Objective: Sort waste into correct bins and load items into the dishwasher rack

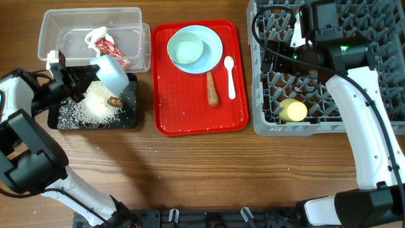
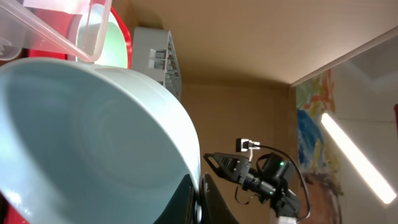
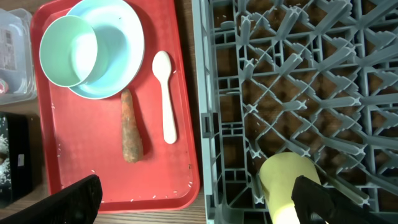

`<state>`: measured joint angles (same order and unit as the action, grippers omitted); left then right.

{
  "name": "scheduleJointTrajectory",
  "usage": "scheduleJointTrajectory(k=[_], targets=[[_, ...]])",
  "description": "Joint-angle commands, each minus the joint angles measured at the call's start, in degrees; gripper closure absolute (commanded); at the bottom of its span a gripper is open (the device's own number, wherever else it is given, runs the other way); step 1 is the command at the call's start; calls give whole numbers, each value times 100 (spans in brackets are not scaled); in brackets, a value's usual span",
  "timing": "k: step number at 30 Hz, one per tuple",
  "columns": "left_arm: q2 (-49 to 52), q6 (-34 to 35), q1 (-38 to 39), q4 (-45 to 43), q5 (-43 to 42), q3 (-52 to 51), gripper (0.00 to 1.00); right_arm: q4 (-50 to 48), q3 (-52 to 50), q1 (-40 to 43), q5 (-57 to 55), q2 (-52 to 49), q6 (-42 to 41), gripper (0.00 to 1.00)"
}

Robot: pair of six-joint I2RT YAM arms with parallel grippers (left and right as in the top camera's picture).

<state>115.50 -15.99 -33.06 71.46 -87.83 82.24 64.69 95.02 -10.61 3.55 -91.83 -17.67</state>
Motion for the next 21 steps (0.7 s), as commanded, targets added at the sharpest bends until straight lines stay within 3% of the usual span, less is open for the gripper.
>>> scheduleJointTrajectory(k=[1, 5, 9, 11, 16, 21], targets=[[-48, 144, -15, 17, -254, -4, 96, 2, 48, -2, -57, -66, 170, 0], [-352, -37, 319, 15, 42, 0, 96, -42, 48, -2, -57, -66, 254, 0], [-957, -24, 1198, -98, 1449, 76, 96, -107, 48, -2, -50, -66, 221, 0], [-1244, 138, 1860, -289, 2354, 76, 96, -168, 48, -2, -4, -66, 223, 0], [-1307, 1565, 3877, -1143, 5893, 57, 96, -411, 48, -2, 361, -66, 223, 0], [-944, 2555, 5097, -1491, 7941, 57, 96, -411, 48, -2, 402, -66, 227, 0]])
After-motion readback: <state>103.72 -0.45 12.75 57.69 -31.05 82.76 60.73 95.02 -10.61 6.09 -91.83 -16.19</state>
